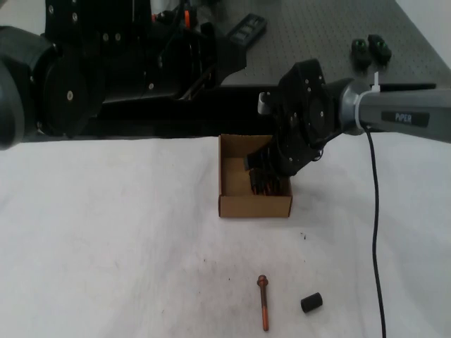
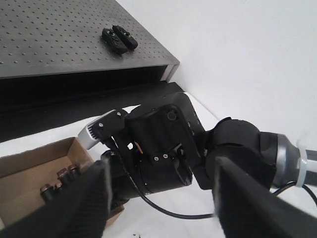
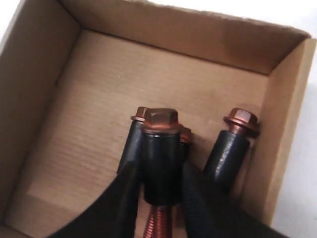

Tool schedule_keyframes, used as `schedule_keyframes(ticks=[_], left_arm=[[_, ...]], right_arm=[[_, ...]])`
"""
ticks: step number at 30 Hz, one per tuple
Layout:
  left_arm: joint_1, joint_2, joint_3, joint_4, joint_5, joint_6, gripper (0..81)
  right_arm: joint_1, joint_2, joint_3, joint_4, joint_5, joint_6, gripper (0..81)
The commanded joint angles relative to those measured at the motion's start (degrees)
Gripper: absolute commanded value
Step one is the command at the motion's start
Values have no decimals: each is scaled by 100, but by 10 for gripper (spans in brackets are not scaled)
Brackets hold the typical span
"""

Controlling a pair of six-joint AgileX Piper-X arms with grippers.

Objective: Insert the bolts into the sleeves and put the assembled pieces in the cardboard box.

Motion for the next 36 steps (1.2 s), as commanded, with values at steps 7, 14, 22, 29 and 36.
schedule_keyframes(ticks=[7,14,22,29,36], left_arm=[[-17,-63,-39,-33,-29,16,440],[-17,-63,-39,-33,-29,16,440],[0,-63,-39,-33,-29,46,440],[183,-63,-39,-33,-627,90,440],[383,-63,-39,-33,-627,-166,440]], right_arm=[[-17,-765,-79,-87,-242,160,302],[-17,-2689,919,575,51,136,302],[144,-3730,2427,1400,-246,108,302],[1006,-3029,2539,1510,-26,540,302],[1588,-2167,2539,1454,250,1198,302]])
